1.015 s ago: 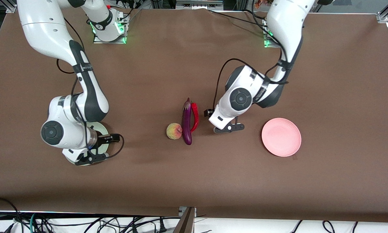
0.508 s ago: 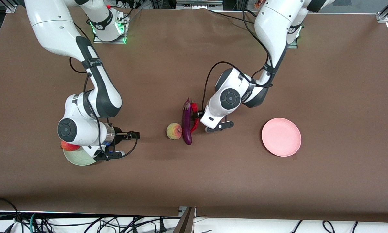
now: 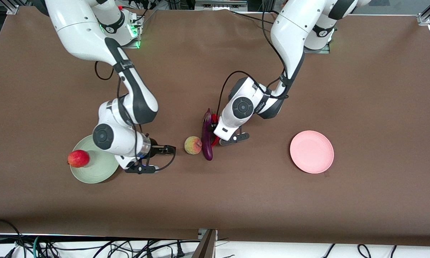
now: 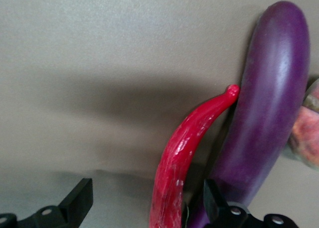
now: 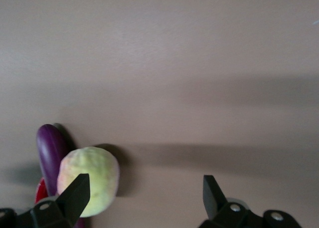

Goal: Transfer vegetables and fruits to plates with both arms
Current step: 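Reach the left gripper to the chili while the right gripper reaches the apple, then grasp the red chili with the left gripper while the right gripper grasps the apple, then carry the chili to the pink plate while the right gripper carries the apple, then release the apple on the green plate while the left gripper releases the chili, then reach the left gripper to the eggplant while the right gripper returns to rest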

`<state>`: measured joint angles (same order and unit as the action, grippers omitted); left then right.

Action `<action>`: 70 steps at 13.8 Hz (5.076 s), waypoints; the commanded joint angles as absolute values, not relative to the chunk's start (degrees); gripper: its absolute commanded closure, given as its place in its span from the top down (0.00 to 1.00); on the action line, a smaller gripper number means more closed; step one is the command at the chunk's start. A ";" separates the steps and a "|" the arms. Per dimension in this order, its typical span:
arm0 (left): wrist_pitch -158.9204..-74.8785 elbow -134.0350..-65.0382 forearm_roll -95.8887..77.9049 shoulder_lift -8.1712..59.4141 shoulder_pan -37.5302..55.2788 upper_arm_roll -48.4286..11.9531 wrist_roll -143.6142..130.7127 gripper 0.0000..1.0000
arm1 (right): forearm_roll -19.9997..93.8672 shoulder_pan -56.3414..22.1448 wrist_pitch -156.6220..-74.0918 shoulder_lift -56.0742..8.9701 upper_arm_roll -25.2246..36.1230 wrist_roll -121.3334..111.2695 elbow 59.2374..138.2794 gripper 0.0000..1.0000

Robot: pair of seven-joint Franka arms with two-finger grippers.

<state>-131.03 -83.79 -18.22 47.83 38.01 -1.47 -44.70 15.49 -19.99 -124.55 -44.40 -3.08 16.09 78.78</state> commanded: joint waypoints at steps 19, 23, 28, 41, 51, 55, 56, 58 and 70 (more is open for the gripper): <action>-121.49 -82.00 -18.63 38.42 31.23 3.52 -32.12 0.00 | 18.63 -27.16 -132.01 -47.99 -2.99 23.29 79.98 1.00; -112.24 -82.00 -17.24 36.39 20.86 3.60 -12.96 0.00 | 18.63 -27.77 -132.01 -48.51 -2.99 23.20 80.16 1.00; -111.53 -82.44 -13.36 38.31 13.37 3.60 1.56 0.00 | 18.63 -27.95 -132.19 -49.04 -2.99 22.94 80.51 0.60; -113.64 -82.62 -10.99 45.44 6.33 3.43 13.71 0.12 | 15.64 -21.45 -116.83 -41.66 9.11 -2.94 80.16 0.19; -111.97 -81.74 -12.56 43.86 6.76 1.41 13.81 1.00 | 13.19 -14.59 -116.71 -44.55 16.17 -25.84 80.51 0.19; -110.13 -81.74 -12.57 41.67 7.56 -2.01 5.75 1.00 | 11.43 -13.62 -118.39 -46.23 16.17 -26.28 80.95 0.19; -109.34 -81.74 -12.48 41.31 7.65 -3.24 2.67 1.00 | 11.43 -13.62 -118.39 -46.32 16.17 -26.28 80.95 0.20; -108.63 -81.83 -12.48 40.52 8.17 -6.14 -3.74 1.00 | 11.60 -13.80 -118.39 -46.58 16.17 -25.32 80.95 0.61; -128.65 -81.83 -11.78 44.29 25.13 -17.58 -52.46 1.00 | 8.81 -14.32 -96.09 -32.64 16.97 -18.84 76.20 0.96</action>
